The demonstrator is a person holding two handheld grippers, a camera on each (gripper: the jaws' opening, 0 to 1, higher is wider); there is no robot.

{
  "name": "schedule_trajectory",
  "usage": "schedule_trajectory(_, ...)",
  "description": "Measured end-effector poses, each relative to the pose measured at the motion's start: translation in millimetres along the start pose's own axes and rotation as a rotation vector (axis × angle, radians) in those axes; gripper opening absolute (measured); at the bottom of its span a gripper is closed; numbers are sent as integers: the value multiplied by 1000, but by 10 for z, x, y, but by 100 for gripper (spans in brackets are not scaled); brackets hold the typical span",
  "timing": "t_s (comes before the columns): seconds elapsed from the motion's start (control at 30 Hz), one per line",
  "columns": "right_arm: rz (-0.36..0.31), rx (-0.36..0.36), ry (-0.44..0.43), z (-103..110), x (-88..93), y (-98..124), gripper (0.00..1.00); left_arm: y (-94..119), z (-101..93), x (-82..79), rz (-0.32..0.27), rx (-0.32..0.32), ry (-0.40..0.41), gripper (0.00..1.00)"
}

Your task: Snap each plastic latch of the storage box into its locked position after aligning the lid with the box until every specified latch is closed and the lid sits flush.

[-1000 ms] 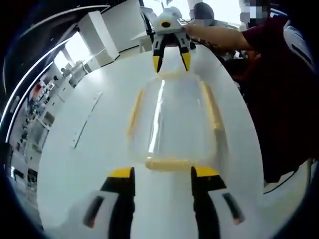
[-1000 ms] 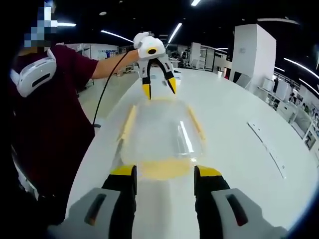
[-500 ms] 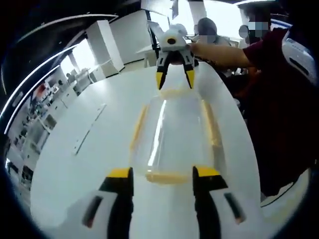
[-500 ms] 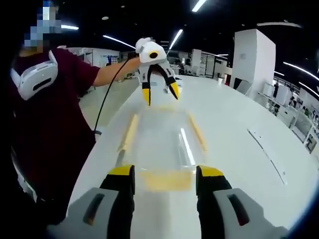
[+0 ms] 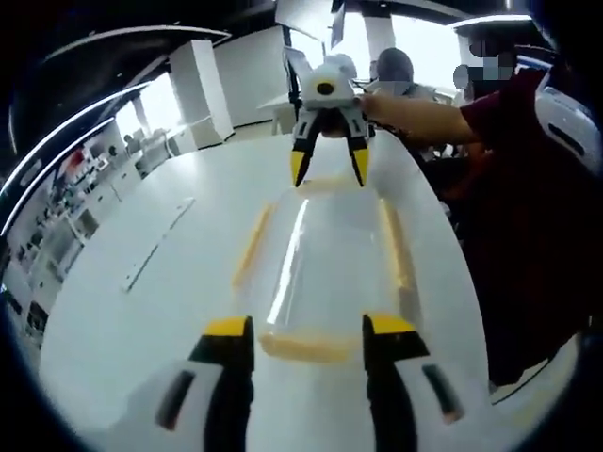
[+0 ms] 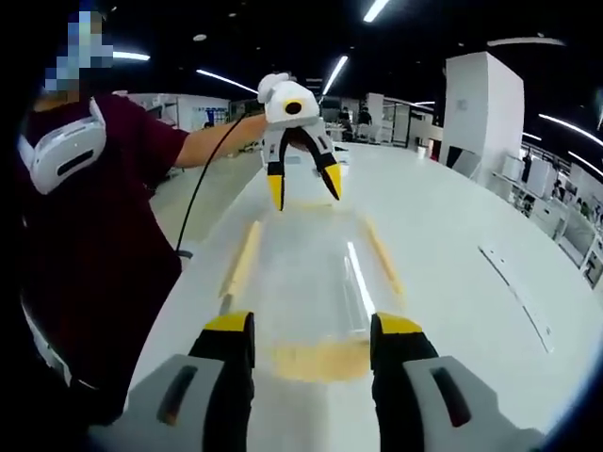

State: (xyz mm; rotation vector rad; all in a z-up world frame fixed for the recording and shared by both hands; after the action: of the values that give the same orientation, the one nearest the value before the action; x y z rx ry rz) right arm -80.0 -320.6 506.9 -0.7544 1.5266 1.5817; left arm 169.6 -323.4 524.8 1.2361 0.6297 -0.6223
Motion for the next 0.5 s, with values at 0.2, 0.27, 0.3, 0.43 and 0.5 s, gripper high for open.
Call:
schedule_trajectory(0.2, 16, 8, -4, -7, -6, 1, 47, -46, 10, -29, -13, 6, -1, 43)
schedule_trajectory(0.27, 16, 13, -8, -7, -8, 0, 46, -52, 11, -31, -16, 8, -2, 43)
schedule_trajectory(0.3, 15, 14, -7, -5, -7, 0, 46, -54, 10, -30, -18, 10, -1, 42)
schedule_trajectory(0.43, 0, 18, -11, 0, 3, 5, 46, -52, 7, -22, -29, 9, 2, 42)
schedule_trajectory(0.5, -3, 23, -10, 7, 5, 13, 45, -48, 5, -13, -38, 4, 5, 42)
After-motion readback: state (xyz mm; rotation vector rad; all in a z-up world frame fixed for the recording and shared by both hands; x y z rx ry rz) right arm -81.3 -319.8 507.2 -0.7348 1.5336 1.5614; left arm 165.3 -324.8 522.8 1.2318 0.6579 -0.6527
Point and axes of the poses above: the point that each gripper's makers call its tool centre point, and the gripper's own axes: y roughly backward along the fingers, z roughly to its left, x roughly out of its underside, the point moved 6 cm from there along y, roughly backward along the fingers, and after that the axes turned 7 degrees about -y, right-handed, at the moved point
